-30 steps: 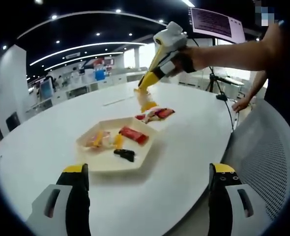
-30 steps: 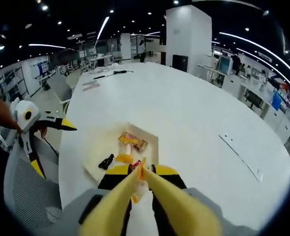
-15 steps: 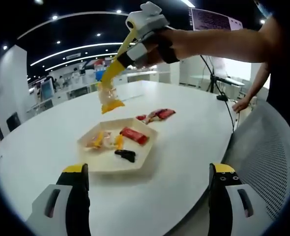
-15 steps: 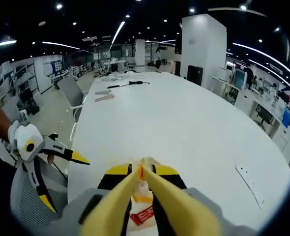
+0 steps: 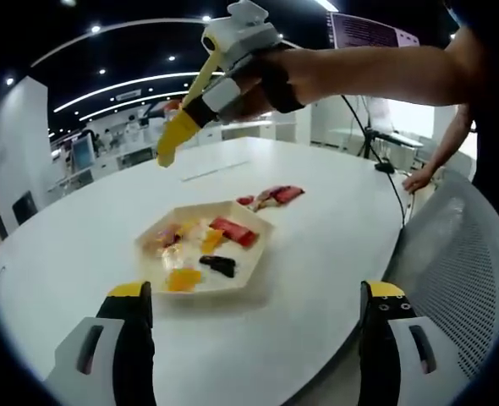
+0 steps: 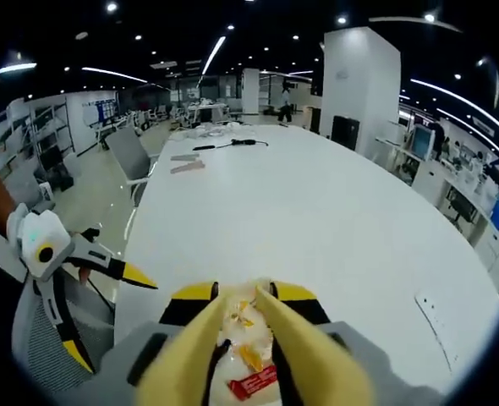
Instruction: Place the target food into the container with the food tongs after gripping and lifting it, then release it inside without dropping or visibly crushing the food.
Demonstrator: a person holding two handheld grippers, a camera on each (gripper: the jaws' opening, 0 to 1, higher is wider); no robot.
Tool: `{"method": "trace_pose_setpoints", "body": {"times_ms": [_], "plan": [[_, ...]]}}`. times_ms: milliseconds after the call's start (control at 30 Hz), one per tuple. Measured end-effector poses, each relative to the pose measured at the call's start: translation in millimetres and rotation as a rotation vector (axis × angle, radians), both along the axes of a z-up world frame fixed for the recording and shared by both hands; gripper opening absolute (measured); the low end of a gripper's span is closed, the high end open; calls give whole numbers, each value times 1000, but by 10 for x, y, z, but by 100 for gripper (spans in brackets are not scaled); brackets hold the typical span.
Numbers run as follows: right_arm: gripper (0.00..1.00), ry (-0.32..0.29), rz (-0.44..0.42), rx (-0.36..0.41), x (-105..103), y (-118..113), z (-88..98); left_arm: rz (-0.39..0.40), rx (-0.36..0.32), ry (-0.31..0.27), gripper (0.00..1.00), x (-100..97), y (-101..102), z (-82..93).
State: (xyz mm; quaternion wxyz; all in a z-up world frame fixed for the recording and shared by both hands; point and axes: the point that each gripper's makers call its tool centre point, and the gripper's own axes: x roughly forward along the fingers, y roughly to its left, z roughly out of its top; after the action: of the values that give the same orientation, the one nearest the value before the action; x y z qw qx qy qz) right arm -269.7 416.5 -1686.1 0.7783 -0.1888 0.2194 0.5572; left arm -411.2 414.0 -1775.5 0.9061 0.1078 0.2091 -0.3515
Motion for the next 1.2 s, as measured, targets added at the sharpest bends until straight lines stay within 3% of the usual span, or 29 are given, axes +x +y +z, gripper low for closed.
{"method": "trace_pose_setpoints", "body": {"times_ms": [500, 867, 1200], "plan": [[27, -35, -16, 26, 79, -550, 119, -7, -3, 2, 99, -7, -15, 1], [27, -31, -74, 29, 183, -1114, 69, -6, -15, 5, 99, -8, -21, 5], [27, -53, -104, 15, 196, -1441, -25, -4, -19, 3, 99, -18, -24, 15]]}}
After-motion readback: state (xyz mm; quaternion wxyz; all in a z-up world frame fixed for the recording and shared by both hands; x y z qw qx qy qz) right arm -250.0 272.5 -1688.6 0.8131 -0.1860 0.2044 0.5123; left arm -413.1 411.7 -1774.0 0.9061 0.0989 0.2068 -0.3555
